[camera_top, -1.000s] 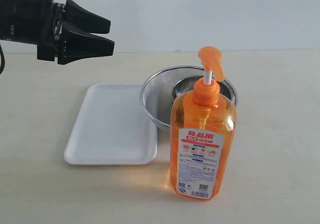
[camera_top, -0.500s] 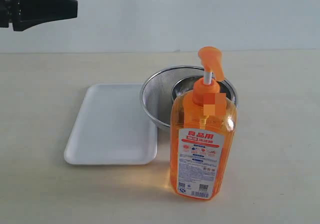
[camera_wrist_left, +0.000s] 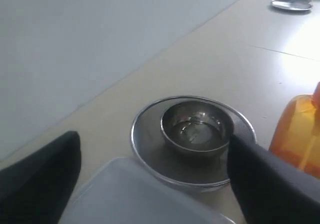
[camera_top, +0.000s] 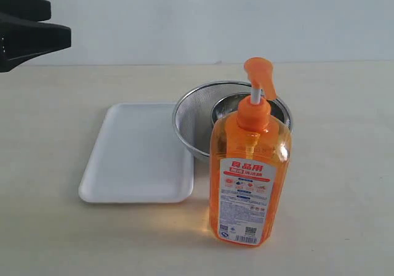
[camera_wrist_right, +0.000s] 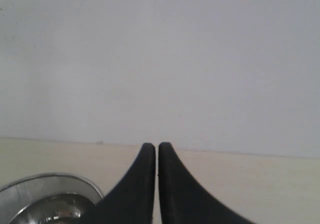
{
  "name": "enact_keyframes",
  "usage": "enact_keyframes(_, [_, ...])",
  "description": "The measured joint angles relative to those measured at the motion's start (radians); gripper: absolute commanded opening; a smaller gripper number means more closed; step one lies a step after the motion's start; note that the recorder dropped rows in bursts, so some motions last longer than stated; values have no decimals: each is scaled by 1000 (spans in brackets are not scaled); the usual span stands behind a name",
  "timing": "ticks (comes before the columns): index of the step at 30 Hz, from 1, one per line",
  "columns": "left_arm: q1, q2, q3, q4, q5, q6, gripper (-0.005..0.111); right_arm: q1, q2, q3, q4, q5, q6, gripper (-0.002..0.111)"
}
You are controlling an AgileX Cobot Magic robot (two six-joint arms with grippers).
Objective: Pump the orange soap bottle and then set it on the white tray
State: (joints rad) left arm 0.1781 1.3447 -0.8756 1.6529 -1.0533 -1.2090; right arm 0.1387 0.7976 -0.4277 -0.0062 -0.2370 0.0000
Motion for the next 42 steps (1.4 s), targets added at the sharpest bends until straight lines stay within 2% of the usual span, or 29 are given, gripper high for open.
enact_keyframes(3, [0,-16,10,0,47,2,74,0,58,-23,0,56,0,0])
enact_keyframes(10, [0,-16,11,2,54,4,74,0,172,-91,-4,212,-17,0])
enact_keyframes(19, [0,-16,11,2,54,6,74,13,199,-99,-4,320,-74,0])
enact_keyframes(27, [0,-16,11,2,54,6,74,210,204,-99,-4,422,-183,0])
enact_keyframes(32, [0,-16,11,2,54,6,74,294,204,-99,6,498,-250,0])
enact_keyframes(37, [0,-16,11,2,54,6,74,369,204,-99,148,579,-383,0])
enact_keyframes(42, [0,-16,11,2,54,6,74,397,204,-99,260,640,-414,0])
